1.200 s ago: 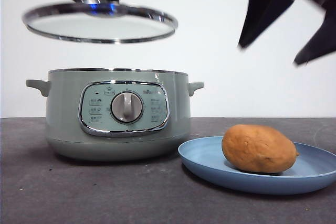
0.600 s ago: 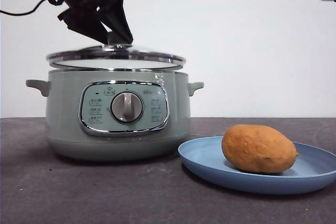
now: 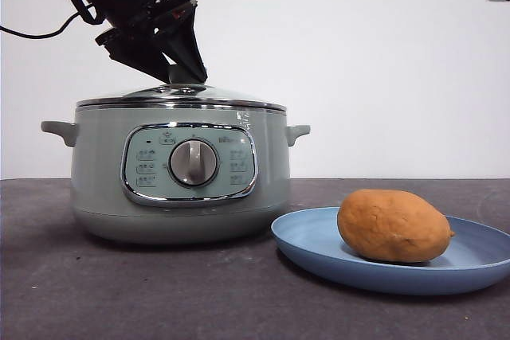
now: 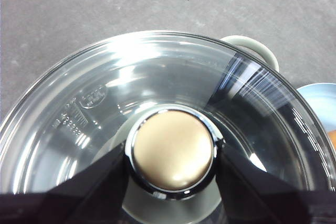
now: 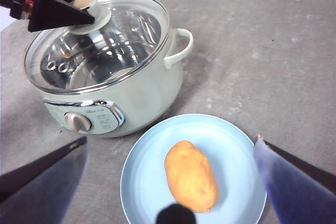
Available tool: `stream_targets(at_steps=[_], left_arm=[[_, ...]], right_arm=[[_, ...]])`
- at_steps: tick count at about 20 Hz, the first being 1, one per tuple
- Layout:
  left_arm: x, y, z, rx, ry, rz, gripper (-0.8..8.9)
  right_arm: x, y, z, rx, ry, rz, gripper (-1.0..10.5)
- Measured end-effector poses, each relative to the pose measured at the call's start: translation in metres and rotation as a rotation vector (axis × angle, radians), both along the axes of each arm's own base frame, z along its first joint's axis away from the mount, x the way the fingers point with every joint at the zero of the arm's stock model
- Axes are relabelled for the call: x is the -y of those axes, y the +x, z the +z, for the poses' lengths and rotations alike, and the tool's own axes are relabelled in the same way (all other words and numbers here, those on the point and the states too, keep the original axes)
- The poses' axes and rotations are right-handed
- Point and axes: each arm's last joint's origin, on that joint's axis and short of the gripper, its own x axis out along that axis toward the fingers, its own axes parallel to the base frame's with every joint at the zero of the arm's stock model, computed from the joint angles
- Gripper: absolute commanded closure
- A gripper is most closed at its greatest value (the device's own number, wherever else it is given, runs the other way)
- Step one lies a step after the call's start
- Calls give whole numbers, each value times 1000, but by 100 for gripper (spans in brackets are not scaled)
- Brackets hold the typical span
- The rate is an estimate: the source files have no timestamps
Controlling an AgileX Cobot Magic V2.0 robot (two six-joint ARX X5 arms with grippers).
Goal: Take the potato out from the steamer,put the potato on the plate,close the lid
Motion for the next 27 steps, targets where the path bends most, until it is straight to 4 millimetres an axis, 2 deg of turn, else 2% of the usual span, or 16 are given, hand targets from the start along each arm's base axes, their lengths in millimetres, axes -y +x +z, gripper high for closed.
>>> stream_targets(at_steps=[1, 2, 4, 5, 11, 14, 18, 22, 23, 24, 27], left_arm=[[0, 0, 0, 0, 1, 0, 781], [1, 0, 0, -2, 2, 0, 675], [1, 0, 0, -6, 4, -1, 361], [1, 0, 0, -9, 5, -1, 305], [-1, -4, 2, -34, 10, -1, 306], [-6, -16, 16, -12, -3, 3, 306], [-21, -53, 54, 31, -32, 9, 312], [-40, -101, 80, -6, -49, -20, 316], [-45, -116, 86, -26, -64, -41, 332], [-50, -128, 89, -45, -72, -54, 388], [-61, -156, 96, -86, -68, -62, 642]], right_arm=[[0, 0, 0, 0, 0, 0, 320], [0, 0, 0, 0, 0, 0, 320], [0, 0, 0, 0, 0, 0, 320], [0, 0, 0, 0, 0, 0, 320], [0, 0, 0, -2, 1, 3, 320], [0, 0, -1, -9, -3, 5, 320], [-1, -3, -3, -50, 8, 67, 321], [-2, -7, -8, -132, 23, 165, 322], [-2, -8, -10, -157, 22, 185, 331], [-2, -10, -11, -178, 20, 198, 371], [-1, -13, -15, -236, 24, 244, 540]])
